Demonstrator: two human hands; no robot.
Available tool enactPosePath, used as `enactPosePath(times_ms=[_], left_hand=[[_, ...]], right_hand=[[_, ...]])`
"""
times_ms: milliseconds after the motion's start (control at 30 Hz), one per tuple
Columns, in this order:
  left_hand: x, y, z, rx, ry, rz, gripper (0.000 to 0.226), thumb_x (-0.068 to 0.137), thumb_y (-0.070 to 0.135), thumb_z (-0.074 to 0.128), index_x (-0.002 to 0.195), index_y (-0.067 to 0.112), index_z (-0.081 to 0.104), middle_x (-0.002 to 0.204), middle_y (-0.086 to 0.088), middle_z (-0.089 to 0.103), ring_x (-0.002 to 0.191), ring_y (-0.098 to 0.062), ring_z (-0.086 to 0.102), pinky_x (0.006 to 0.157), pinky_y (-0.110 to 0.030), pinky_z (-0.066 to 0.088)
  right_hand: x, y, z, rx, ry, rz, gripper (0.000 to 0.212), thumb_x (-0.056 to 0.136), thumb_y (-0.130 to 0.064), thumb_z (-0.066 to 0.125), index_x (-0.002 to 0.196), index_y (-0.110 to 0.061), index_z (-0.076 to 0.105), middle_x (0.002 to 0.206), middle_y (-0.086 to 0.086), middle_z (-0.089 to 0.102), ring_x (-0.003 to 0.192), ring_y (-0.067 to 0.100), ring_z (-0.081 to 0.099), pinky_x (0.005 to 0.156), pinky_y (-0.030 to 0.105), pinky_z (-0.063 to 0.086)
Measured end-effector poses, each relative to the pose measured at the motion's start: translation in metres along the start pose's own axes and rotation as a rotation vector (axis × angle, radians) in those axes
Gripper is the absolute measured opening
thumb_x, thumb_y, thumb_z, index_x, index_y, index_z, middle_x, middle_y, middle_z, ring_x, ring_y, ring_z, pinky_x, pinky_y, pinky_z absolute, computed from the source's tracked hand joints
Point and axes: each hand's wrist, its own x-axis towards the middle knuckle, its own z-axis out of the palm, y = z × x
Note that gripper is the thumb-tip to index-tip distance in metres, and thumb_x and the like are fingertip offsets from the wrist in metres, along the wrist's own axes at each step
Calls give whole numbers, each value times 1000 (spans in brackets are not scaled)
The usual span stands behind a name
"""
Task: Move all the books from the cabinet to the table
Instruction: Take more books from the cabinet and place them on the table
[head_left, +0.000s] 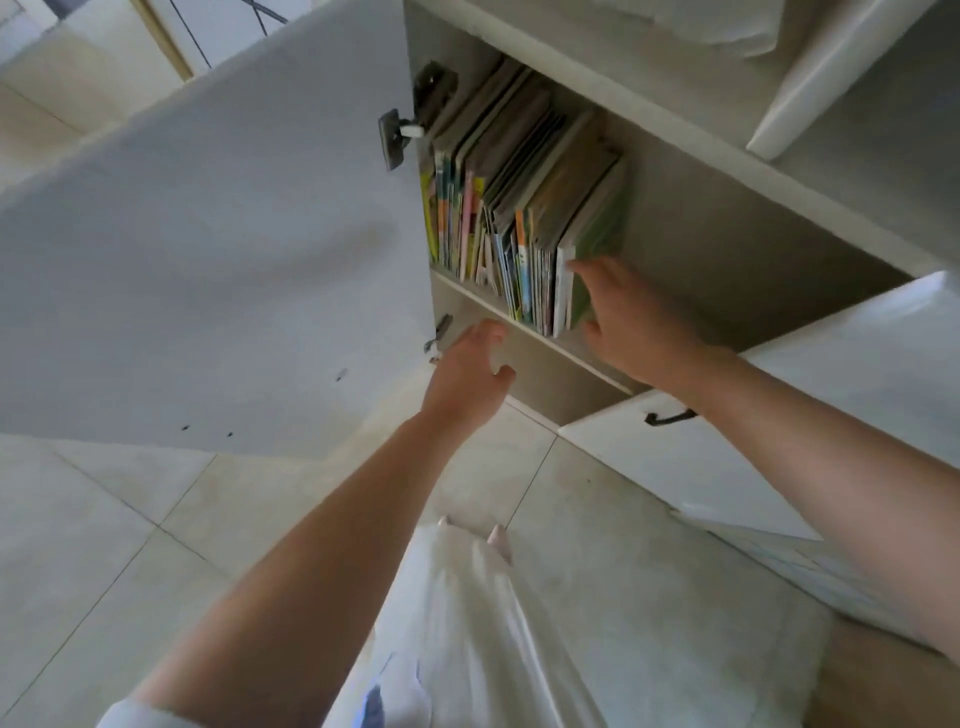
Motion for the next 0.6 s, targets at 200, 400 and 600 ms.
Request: enactPosePath(times_ms=[200, 400, 600], left_hand=[[68, 0, 35, -23, 46, 45, 58, 88, 9, 62, 142, 16, 41, 147, -1, 44, 132, -20, 45, 93, -17, 30], [113, 0, 68, -123, 135, 99, 76, 83, 7, 67, 149, 12, 29, 150, -8, 37, 133, -27, 45, 105, -40, 45], [126, -3, 77, -257, 185, 72, 69, 81, 5, 66, 141, 15, 33, 144, -5, 40, 124, -24, 53, 86, -32, 53]], right_hand=[[71, 41, 30, -163, 108, -60, 79, 81, 10, 57, 149, -13, 23, 150, 12, 33, 135, 31, 32, 108, 39, 35], [115, 63, 44, -330, 87, -148, 80, 79, 6, 53, 150, -15, 23, 149, 15, 35, 134, 42, 31, 98, 53, 43], [129, 78, 43, -377, 58, -202, 82, 75, 1, 60, 147, -16, 25, 138, 19, 47, 127, 43, 38, 92, 53, 44]])
